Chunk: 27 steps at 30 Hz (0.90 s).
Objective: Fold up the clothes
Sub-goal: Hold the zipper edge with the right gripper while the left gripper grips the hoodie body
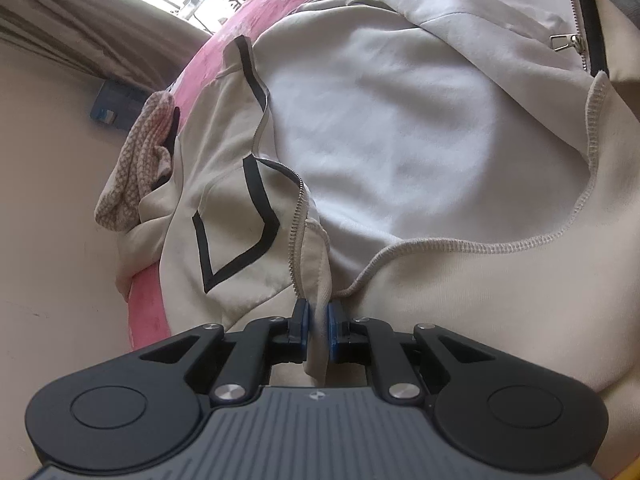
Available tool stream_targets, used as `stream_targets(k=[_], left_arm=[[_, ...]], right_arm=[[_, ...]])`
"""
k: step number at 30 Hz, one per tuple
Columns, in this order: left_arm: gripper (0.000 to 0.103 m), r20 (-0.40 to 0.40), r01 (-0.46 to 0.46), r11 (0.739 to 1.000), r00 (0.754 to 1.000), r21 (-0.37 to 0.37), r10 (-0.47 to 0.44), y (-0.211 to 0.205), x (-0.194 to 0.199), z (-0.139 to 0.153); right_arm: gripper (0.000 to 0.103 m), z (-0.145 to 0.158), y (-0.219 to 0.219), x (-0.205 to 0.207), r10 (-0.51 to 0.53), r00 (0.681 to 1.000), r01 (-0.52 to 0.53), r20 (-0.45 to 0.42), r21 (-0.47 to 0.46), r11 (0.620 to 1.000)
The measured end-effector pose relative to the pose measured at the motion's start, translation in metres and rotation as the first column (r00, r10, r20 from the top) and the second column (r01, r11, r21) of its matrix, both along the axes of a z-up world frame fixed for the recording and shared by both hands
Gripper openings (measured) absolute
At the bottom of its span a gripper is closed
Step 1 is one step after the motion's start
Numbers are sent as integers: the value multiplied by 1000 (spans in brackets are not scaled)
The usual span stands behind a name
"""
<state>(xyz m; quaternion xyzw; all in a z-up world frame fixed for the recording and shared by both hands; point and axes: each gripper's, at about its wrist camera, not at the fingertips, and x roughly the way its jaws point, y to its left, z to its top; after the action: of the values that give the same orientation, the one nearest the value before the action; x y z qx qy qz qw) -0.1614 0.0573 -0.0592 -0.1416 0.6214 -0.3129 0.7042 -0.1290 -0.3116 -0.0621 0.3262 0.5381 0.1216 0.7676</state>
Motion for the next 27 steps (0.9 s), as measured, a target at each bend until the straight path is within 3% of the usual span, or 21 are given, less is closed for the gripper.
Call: stream_targets(k=[4, 6, 14, 19, 22, 24, 27], left_arm=[[35, 76, -204, 979, 977, 30, 201, 2, 19, 9], [35, 93, -251, 967, 964, 35, 247, -6, 26, 12], [36, 145, -327, 935, 940, 133, 308, -24, 39, 5], [14, 154, -330, 939, 937, 99, 313, -9, 34, 13], [11, 140, -330, 943, 937, 49, 321, 9, 31, 27], [11, 149, -332, 943, 934, 32, 324, 21, 28, 37], [12, 148, -313, 947, 943, 77, 299, 29, 24, 33]], right_arm=[[11, 4, 4, -1, 6, 1000, -6, 9, -4, 1000], [11, 8, 5, -1, 10, 1000, -10, 18, -6, 1000], [11, 20, 14, 0, 39, 998, -39, 56, -4, 999], [11, 33, 14, -3, 48, 995, -48, 90, -1, 999], [11, 39, 15, -8, 65, 992, -66, 112, 6, 998], [11, 34, 17, -10, 82, 992, -83, 92, 4, 997], [11, 8, 26, -13, 109, 994, -109, 15, -17, 994]])
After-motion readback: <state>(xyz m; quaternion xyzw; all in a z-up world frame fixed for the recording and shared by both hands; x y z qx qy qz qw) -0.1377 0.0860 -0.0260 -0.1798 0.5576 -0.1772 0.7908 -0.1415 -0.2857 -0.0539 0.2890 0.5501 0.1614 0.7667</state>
